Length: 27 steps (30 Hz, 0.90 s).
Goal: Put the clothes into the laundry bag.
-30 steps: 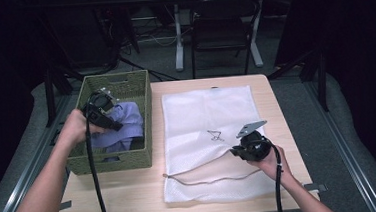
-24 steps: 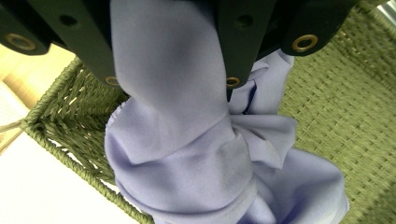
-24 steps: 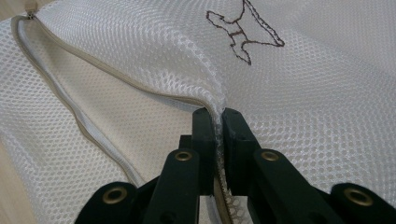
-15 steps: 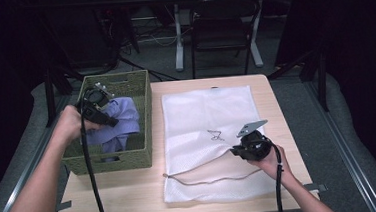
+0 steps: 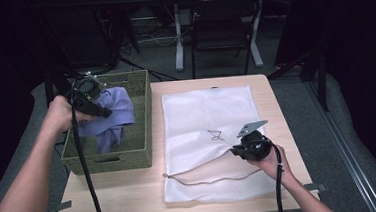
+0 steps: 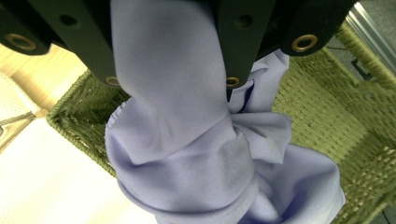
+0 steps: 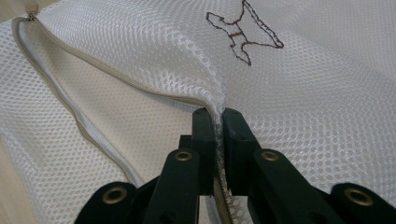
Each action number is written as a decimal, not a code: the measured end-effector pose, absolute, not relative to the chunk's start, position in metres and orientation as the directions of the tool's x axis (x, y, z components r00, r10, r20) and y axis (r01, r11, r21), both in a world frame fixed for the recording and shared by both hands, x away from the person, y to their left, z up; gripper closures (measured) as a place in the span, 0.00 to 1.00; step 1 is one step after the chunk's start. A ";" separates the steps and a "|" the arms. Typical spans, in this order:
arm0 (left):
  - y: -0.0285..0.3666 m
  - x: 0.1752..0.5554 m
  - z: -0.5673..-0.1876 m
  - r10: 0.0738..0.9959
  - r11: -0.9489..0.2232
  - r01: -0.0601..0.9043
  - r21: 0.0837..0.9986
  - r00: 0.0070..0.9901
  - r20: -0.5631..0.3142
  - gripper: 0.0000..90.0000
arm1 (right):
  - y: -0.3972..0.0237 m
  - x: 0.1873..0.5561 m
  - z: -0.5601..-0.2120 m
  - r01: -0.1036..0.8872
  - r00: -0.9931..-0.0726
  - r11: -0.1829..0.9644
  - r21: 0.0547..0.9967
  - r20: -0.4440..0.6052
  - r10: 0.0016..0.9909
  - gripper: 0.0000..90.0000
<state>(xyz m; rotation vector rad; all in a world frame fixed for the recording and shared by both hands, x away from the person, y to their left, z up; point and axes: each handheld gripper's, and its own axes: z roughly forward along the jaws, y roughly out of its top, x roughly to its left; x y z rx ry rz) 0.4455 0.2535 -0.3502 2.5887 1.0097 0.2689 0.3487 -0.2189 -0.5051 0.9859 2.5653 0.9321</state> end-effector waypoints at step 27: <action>0.242 0.444 -0.304 0.664 -0.694 0.578 0.429 0.744 0.072 0.85 | -0.219 0.349 -0.506 0.516 -0.744 0.572 0.637 0.002 0.668 0.94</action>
